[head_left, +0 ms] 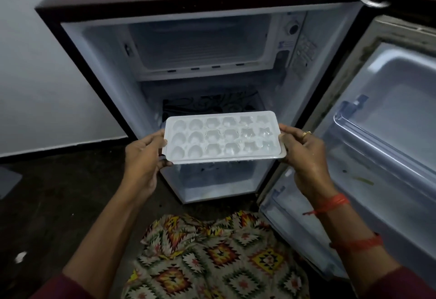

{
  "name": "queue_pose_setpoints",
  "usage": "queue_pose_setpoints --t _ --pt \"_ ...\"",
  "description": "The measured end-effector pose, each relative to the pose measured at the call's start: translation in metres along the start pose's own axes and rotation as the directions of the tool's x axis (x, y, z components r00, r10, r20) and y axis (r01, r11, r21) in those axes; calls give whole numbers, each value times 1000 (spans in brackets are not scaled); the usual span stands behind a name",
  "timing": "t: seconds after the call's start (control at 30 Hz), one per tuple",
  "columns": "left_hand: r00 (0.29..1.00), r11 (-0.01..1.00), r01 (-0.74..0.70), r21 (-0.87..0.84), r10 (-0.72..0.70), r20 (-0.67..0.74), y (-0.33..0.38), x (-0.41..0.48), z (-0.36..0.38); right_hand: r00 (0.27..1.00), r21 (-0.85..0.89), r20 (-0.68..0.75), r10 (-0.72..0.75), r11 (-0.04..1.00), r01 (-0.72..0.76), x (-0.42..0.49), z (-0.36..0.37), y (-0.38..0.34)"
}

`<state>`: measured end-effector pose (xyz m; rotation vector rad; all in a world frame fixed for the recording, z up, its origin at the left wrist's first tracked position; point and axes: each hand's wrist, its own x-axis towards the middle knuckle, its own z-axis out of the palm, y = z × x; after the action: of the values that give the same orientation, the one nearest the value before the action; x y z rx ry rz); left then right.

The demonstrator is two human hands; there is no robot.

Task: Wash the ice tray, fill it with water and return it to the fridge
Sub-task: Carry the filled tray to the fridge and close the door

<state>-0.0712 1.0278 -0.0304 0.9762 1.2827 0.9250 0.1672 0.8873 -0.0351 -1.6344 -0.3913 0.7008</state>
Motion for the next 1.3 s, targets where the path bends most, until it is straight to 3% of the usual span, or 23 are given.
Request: queue_pose_setpoints --t 0.47,1.3 --pt "999 997 -41 -59 41 3 56 69 18 990 76 133 38 996 -48 80 52 -59" --pt "996 991 -70 -110 74 39 70 151 38 982 170 177 68 981 -99 152 98 -82"
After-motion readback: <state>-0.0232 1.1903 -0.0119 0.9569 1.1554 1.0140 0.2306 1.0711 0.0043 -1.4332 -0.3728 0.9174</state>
